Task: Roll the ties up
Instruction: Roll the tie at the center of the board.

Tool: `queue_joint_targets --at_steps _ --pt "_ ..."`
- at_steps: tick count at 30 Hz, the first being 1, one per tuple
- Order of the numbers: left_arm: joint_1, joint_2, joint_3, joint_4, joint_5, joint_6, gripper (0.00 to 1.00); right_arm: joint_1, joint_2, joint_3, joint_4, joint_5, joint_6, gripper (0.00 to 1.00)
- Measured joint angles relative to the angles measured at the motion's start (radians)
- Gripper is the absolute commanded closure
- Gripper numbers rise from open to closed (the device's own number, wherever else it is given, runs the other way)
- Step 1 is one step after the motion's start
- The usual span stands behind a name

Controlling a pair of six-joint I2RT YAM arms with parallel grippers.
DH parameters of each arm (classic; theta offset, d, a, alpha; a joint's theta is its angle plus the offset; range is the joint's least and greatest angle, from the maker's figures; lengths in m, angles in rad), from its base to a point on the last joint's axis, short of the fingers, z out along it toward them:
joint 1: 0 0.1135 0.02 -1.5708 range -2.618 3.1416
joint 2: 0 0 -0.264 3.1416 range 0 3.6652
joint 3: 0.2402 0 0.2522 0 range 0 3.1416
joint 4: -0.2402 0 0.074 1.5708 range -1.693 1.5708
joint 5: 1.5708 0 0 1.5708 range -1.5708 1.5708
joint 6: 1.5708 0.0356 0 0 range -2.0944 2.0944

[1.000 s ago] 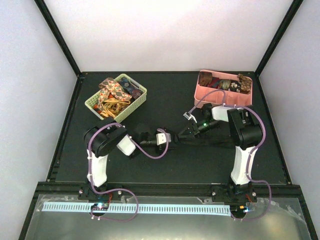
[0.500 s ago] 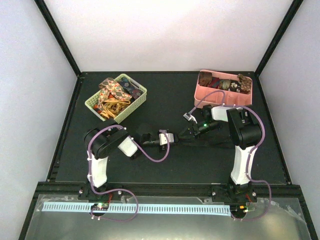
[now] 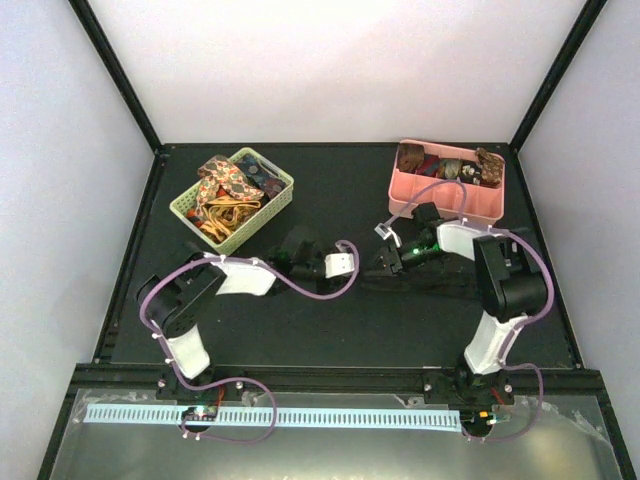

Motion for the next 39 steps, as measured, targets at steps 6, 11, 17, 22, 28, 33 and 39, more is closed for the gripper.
queue_joint_targets --at_steps 6,11,17,22,28,33,39 --pt "-0.001 0.004 0.148 -0.368 -0.080 0.056 0.71 -0.005 -0.141 -0.058 0.063 0.086 0.056 0.62" --pt "-0.008 0.055 0.243 -0.584 -0.090 0.054 0.71 0.012 -0.160 -0.130 0.172 0.087 0.143 0.63" --pt "-0.029 0.128 0.373 -0.793 -0.098 0.037 0.67 0.032 -0.074 -0.158 0.254 0.083 0.206 0.63" --pt "-0.047 0.135 0.425 -0.884 -0.124 0.031 0.67 0.032 -0.058 -0.205 0.339 0.076 0.262 0.66" --pt "-0.053 0.182 0.451 -0.923 -0.135 0.030 0.66 0.045 -0.043 -0.238 0.468 0.064 0.354 0.72" --pt "-0.053 0.184 0.461 -0.933 -0.137 0.029 0.65 0.083 -0.013 -0.244 0.553 0.050 0.415 0.73" --pt "-0.054 0.188 0.463 -0.935 -0.134 0.026 0.58 0.103 0.030 -0.244 0.606 0.048 0.461 0.80"
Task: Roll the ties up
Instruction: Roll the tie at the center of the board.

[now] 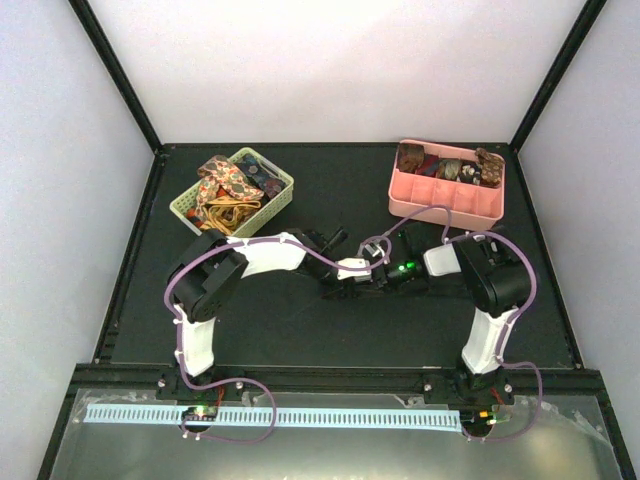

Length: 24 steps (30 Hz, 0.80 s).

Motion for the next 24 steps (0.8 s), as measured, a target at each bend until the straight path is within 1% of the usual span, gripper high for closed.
queue_joint_targets --at_steps 7,9,11,14,17,21,24 --pt "0.002 -0.001 0.000 0.002 0.022 -0.021 0.38 0.006 0.026 0.035 -0.046 0.017 -0.035 0.89" --pt "0.009 -0.011 -0.018 0.029 0.030 -0.032 0.32 0.006 0.033 0.050 -0.069 0.026 -0.057 0.90" --pt "0.018 -0.032 -0.061 0.083 0.045 -0.049 0.29 0.006 0.033 0.062 -0.095 0.040 -0.079 0.90" --pt "0.049 -0.082 -0.159 0.189 0.070 -0.077 0.24 0.006 0.033 0.072 -0.127 0.093 -0.106 0.90" --pt "0.082 -0.145 -0.280 0.330 0.084 -0.100 0.21 0.005 0.033 0.073 -0.164 0.134 -0.132 0.91" --pt "0.091 -0.215 -0.436 0.555 0.108 -0.123 0.21 0.005 0.024 0.081 -0.196 0.161 -0.158 0.91" --pt "0.090 -0.219 -0.502 0.697 0.138 -0.129 0.22 0.002 0.020 0.085 -0.212 0.169 -0.166 0.91"
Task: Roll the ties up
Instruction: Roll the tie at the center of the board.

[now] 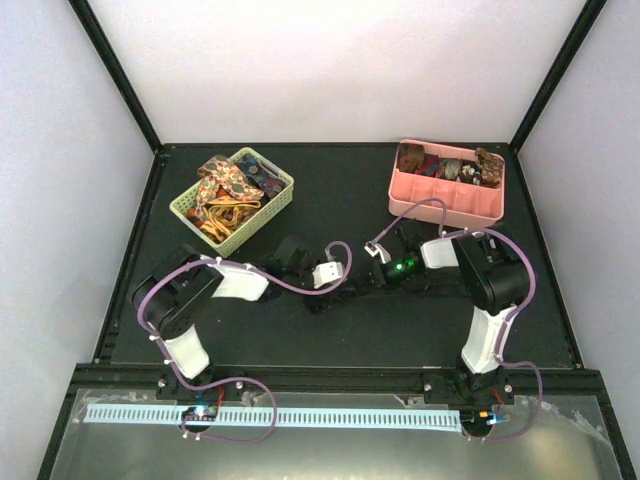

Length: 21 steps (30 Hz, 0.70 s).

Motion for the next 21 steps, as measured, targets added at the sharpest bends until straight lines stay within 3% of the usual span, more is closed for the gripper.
queue_joint_targets --at_steps 5,9,16,21 --pt "0.000 0.051 -0.011 0.174 0.045 -0.016 0.29 -0.001 0.000 0.006 -0.014 0.005 -0.007 0.91" --pt "-0.006 0.110 0.000 0.250 0.066 -0.030 0.41 -0.003 0.000 0.006 -0.018 0.006 -0.015 0.91" --pt "-0.016 0.142 0.034 0.217 0.057 -0.016 0.66 -0.003 -0.006 0.006 -0.023 0.010 -0.019 0.89" --pt "-0.019 0.126 0.042 0.149 0.032 0.017 0.69 -0.006 -0.037 0.016 -0.074 0.035 -0.044 0.78"
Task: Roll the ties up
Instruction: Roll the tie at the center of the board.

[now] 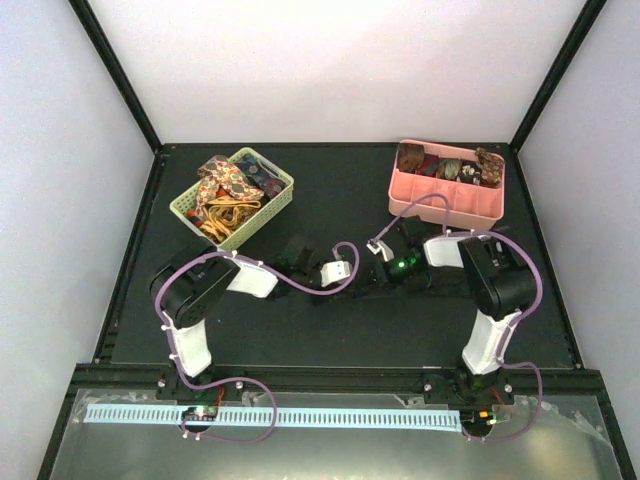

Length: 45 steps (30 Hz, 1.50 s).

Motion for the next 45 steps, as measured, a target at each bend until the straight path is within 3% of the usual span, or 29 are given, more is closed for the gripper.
queue_joint_targets --at_steps 7,15,28,29,36,45 --pt "-0.016 -0.025 0.016 -0.076 -0.048 0.036 0.69 -0.014 -0.103 0.024 -0.070 0.005 -0.027 0.73" --pt "-0.032 -0.026 0.053 -0.140 -0.087 0.056 0.69 0.049 -0.051 0.056 -0.101 0.010 -0.023 0.73" --pt "-0.035 -0.026 0.076 -0.191 -0.100 0.058 0.69 0.053 -0.002 0.093 -0.139 0.038 -0.046 0.98" --pt "-0.035 -0.026 0.079 -0.196 -0.101 0.058 0.67 0.053 -0.001 0.095 -0.143 0.039 -0.048 0.98" --pt "-0.036 -0.030 0.065 -0.197 -0.137 0.046 0.29 0.053 0.000 0.096 -0.152 0.043 -0.064 0.98" --pt "-0.011 -0.127 -0.106 -0.009 -0.119 -0.009 0.20 0.037 0.006 0.077 -0.163 0.079 -0.086 0.98"
